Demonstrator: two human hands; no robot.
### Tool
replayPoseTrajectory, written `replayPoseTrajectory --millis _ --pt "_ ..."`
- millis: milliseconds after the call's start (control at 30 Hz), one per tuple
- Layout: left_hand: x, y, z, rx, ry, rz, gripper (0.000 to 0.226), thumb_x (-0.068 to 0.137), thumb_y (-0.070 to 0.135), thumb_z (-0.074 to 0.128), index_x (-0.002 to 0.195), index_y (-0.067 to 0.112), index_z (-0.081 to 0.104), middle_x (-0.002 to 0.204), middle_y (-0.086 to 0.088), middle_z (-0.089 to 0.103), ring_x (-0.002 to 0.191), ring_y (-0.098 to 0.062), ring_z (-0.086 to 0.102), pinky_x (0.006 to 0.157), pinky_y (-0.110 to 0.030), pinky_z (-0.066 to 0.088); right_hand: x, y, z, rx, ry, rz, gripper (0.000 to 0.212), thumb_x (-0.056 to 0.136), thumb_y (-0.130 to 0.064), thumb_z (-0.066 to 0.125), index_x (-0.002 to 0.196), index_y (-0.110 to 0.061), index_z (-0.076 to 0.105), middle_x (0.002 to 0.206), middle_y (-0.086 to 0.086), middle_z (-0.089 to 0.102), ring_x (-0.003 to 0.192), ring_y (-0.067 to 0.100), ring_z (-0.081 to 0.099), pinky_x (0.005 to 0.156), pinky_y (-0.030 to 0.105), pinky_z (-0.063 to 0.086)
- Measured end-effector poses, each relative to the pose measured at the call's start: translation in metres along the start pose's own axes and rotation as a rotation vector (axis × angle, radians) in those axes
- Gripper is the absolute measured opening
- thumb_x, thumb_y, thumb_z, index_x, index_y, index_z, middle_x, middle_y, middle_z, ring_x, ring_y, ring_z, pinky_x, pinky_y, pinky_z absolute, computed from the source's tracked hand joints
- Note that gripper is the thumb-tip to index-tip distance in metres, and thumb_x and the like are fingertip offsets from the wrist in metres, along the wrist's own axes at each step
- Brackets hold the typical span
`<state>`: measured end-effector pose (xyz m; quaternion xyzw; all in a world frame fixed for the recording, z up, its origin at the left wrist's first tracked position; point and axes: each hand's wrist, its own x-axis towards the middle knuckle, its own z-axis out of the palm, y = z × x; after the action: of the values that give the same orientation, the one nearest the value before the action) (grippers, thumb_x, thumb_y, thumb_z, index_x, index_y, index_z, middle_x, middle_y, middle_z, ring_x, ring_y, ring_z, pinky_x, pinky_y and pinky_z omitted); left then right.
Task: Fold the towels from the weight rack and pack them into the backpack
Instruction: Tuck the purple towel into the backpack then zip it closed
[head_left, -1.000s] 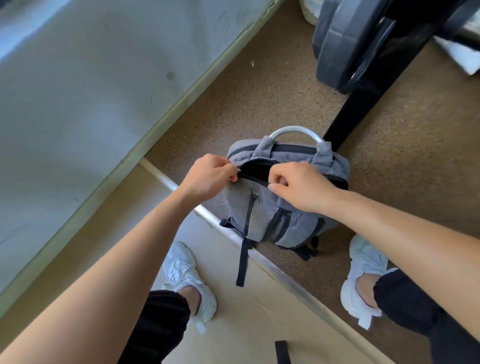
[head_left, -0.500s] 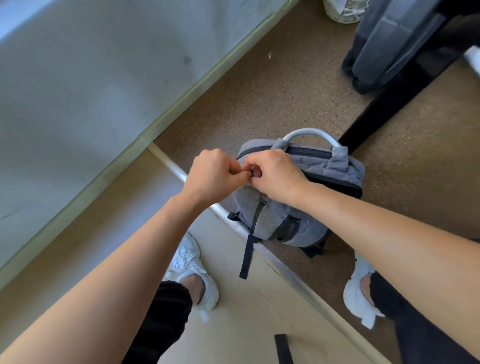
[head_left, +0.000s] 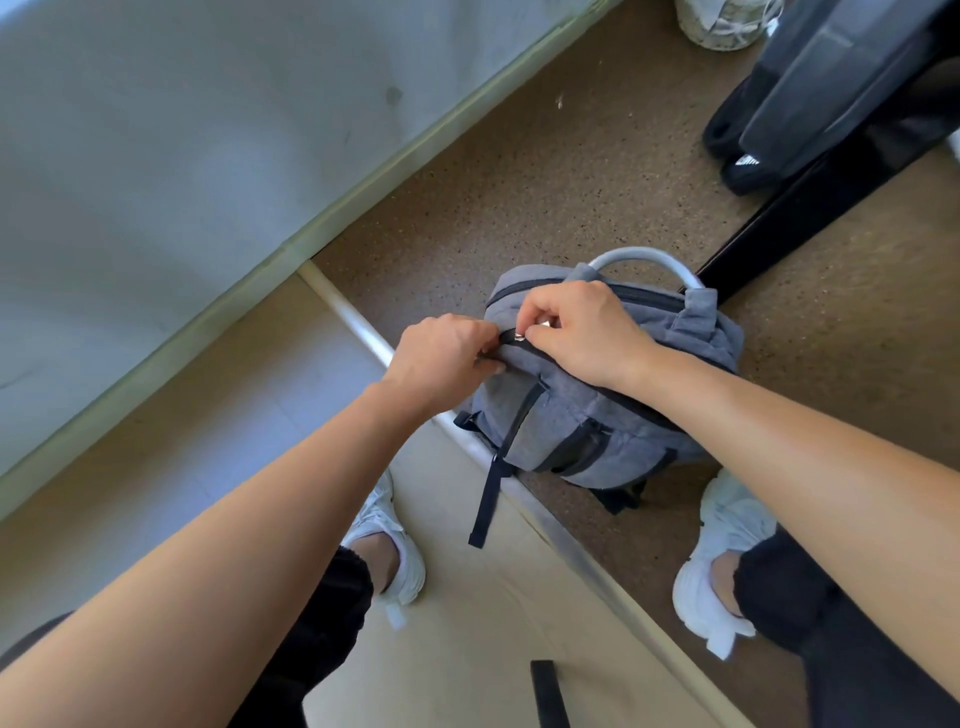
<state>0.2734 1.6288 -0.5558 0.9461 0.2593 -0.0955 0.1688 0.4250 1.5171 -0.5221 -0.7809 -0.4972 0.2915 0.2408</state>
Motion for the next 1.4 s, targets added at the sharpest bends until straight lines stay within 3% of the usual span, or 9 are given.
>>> replayPoseTrajectory --millis 167,333,467,667,800,933,1033,1233,1400 --pt "0.001 -0.003 0.0 -0.008 0.007 0.007 0.019 0.093 0.038 0.069 0.089 0.024 0.057 0.092 -0.004 0.069 0.088 -0.033 0.062 0.065 -0.036 0.043 -0.009 0.009 -0.009 0.111 -0.019 0.078 0.016 0.086 -0.004 0.065 0.081 -0.017 0.059 0.059 -0.001 0.067 0.057 0.007 0.058 0.067 0.027 0.043" --pt "0.002 -0.011 0.001 0.022 0.017 -0.049 0.025 0.093 0.042 0.068 0.087 0.02 0.057 0.089 -0.002 0.07 0.086 -0.033 0.062 0.065 -0.034 0.042 -0.029 0.026 -0.037 0.178 -0.045 0.19 0.011 0.087 0.0 0.063 0.083 -0.007 0.056 0.062 0.008 0.072 0.055 0.025 0.07 0.055 0.024 0.049" --pt "0.001 -0.017 0.001 0.027 0.019 -0.108 0.024 0.094 0.042 0.067 0.09 0.02 0.061 0.088 -0.002 0.07 0.087 -0.032 0.063 0.062 -0.032 0.041 -0.053 0.053 -0.063 0.124 -0.07 0.271 0.008 0.087 -0.001 0.064 0.084 -0.007 0.059 0.063 0.009 0.072 0.054 0.019 0.067 0.064 0.027 0.052" --pt "0.001 0.014 -0.01 0.124 0.079 -0.165 0.013 0.083 0.033 0.062 0.086 0.021 0.057 0.085 -0.002 0.064 0.082 -0.035 0.062 0.065 -0.035 0.043 -0.081 0.084 -0.068 0.19 -0.017 0.416 0.005 0.09 -0.003 0.065 0.089 -0.007 0.062 0.067 0.008 0.073 0.057 0.017 0.071 0.049 0.021 0.05" --pt "0.0 0.056 -0.02 -0.087 0.275 0.065 0.024 0.073 0.039 0.063 0.074 0.021 0.047 0.078 0.007 0.053 0.074 -0.025 0.053 0.058 -0.032 0.038 -0.084 0.083 -0.067 0.225 -0.034 0.421 0.006 0.093 -0.009 0.067 0.088 -0.007 0.068 0.069 0.007 0.075 0.064 0.017 0.075 0.059 0.026 0.06" --pt "0.014 0.101 -0.001 -0.044 0.207 0.422 0.039 0.078 0.043 0.071 0.109 0.021 0.063 0.103 0.001 0.058 0.094 -0.024 0.054 0.07 -0.04 0.048 -0.084 0.084 -0.066 0.16 -0.1 0.429 0.018 0.097 -0.021 0.064 0.083 -0.011 0.07 0.067 0.006 0.074 0.059 0.015 0.072 0.054 0.022 0.055" --pt "0.024 0.118 0.017 0.153 0.189 0.424 0.059 0.076 0.043 0.077 0.128 0.021 0.062 0.118 -0.004 0.061 0.103 -0.03 0.057 0.081 -0.044 0.049 -0.084 0.086 -0.068 0.191 -0.123 0.402 0.018 0.098 -0.022 0.063 0.083 -0.015 0.067 0.069 0.006 0.072 0.056 0.012 0.068 0.051 0.021 0.05" --pt "0.034 0.119 0.023 0.154 0.305 0.358 0.027 0.073 0.022 0.087 0.084 0.011 0.064 0.079 -0.007 0.062 0.073 -0.033 0.06 0.053 -0.035 0.039 -0.088 0.091 -0.074 0.191 -0.15 0.36 0.02 0.099 -0.024 0.06 0.081 -0.018 0.065 0.07 0.004 0.069 0.06 0.014 0.067 0.052 0.024 0.048" --pt "0.033 0.111 0.024 0.114 0.324 0.325 0.021 0.079 0.021 0.084 0.083 0.014 0.065 0.08 -0.004 0.061 0.075 -0.031 0.06 0.049 -0.03 0.03 -0.096 0.108 -0.092 0.084 -0.175 0.424 0.022 0.099 -0.023 0.059 0.081 -0.013 0.068 0.073 0.007 0.072 0.064 0.019 0.07 0.052 0.023 0.046"
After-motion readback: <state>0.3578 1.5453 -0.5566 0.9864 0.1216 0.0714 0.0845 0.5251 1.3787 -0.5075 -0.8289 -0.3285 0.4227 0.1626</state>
